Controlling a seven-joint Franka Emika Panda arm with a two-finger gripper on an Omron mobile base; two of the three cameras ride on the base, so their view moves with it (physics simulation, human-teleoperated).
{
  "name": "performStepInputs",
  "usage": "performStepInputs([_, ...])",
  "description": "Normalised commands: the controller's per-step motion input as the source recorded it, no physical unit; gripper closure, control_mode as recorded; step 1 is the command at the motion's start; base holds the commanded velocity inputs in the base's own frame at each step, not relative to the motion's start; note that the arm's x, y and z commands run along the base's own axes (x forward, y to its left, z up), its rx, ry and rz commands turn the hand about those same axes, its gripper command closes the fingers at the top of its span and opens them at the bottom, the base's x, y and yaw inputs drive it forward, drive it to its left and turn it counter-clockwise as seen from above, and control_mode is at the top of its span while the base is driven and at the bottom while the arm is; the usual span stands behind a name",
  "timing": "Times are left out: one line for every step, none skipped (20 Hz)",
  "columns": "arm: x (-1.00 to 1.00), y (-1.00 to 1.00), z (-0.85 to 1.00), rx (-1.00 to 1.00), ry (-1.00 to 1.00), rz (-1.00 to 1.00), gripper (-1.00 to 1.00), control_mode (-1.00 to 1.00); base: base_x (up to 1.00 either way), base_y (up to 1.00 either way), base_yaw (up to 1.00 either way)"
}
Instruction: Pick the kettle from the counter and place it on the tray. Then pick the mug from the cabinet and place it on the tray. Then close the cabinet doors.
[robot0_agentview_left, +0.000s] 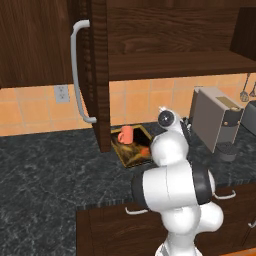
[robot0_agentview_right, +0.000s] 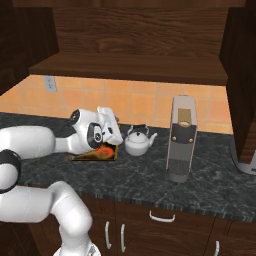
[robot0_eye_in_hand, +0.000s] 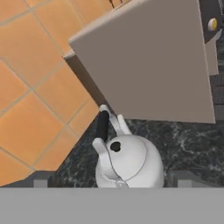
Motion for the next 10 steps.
performStepInputs([0.61,-0.12,-0.13,0.00,0.12,0.05,-1.00,-1.00,0.00,0.00,0.00])
performStepInputs([0.61,-0.21,-0.14,0.00,0.11,0.05,-1.00,-1.00,0.00,0.00,0.00])
performStepInputs([0.46,-0.21,-0.11,0.00,0.05,0.06,-1.00,-1.00,0.00,0.00,0.00])
performStepInputs([0.42,-0.09,-0.14,0.00,0.05,0.07,-1.00,-1.00,0.00,0.00,0.00])
performStepInputs([0.26,-0.20,-0.20,0.00,0.01,0.06,-1.00,-1.00,0.00,0.00,0.00])
performStepInputs([0.08,-0.35,-0.28,0.00,0.00,0.08,-1.00,-1.00,0.00,0.00,0.00])
performStepInputs([0.13,-0.20,-0.21,0.00,0.00,0.08,-1.00,-1.00,0.00,0.00,0.00])
performStepInputs([0.30,-0.27,-0.08,0.00,0.09,0.07,-1.00,-1.00,0.00,0.00,0.00])
performStepInputs([0.19,-0.38,-0.07,0.04,0.07,0.10,-1.00,-1.00,0.00,0.00,0.00])
performStepInputs([0.16,-0.24,-0.11,0.02,0.05,0.10,-1.00,-1.00,0.00,0.00,0.00])
